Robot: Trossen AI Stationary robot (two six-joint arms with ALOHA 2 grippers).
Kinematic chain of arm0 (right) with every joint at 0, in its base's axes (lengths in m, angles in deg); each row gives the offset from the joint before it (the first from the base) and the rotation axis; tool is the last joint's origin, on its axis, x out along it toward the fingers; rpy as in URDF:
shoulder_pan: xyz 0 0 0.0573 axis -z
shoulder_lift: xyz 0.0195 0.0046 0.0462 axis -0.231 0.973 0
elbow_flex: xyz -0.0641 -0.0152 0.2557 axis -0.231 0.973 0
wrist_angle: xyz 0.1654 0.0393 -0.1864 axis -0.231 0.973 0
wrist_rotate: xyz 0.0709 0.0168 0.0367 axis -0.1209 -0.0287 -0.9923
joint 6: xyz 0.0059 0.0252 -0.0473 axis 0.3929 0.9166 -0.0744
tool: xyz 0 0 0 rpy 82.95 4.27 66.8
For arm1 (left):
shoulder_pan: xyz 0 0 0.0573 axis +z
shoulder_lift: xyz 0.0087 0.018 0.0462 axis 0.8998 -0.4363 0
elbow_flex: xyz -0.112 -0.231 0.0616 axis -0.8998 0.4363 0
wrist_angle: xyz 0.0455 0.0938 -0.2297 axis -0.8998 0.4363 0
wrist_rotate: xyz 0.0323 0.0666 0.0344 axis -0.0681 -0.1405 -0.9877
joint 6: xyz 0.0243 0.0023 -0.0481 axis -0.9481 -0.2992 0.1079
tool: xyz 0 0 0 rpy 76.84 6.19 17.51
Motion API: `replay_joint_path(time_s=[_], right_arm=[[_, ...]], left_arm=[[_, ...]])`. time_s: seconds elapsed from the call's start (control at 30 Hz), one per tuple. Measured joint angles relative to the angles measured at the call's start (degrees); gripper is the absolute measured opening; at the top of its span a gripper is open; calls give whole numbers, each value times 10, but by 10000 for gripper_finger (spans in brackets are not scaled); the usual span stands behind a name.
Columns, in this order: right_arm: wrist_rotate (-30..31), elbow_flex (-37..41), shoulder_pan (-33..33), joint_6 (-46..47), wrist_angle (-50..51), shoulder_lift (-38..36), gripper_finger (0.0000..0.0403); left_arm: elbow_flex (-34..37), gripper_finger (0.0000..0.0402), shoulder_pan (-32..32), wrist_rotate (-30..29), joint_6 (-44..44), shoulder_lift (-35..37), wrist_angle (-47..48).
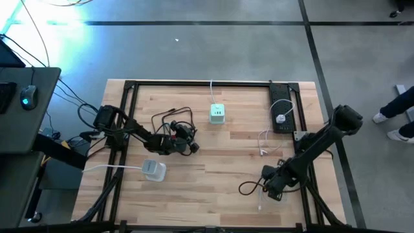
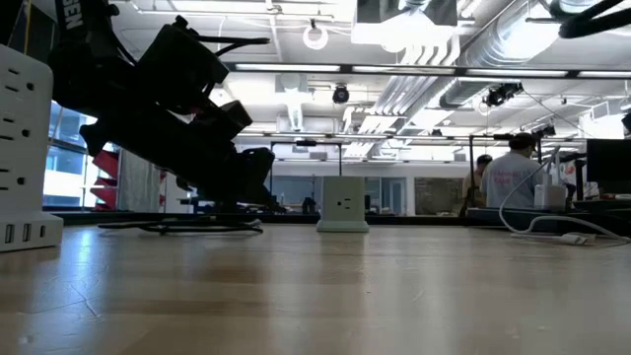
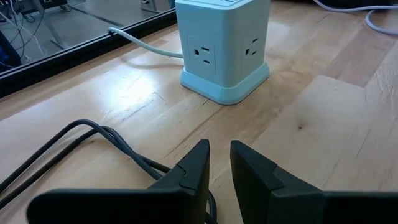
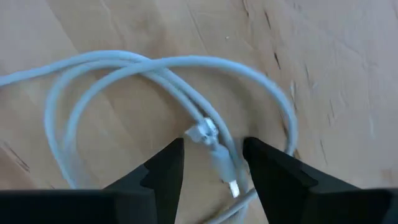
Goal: Insert USB
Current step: Insert the white charger cable into the light green outlet extension
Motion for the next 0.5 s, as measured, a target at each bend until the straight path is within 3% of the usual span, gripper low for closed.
replay_joint_path(time_s=[0.1,0.27,0.4,0.5], right_arm=[[0,2,2,8,1,-5,120],[28,4,13,26,-6,-27,18],[172,6,36,24,-28,-66,12],[296,9,55,-39,-108,-93,5]], left_arm=[[0,44,0,0,0,0,0],[0,44,0,0,0,0,0],[0,44,0,1,0,0,0],[0,44,0,2,0,0,-6]])
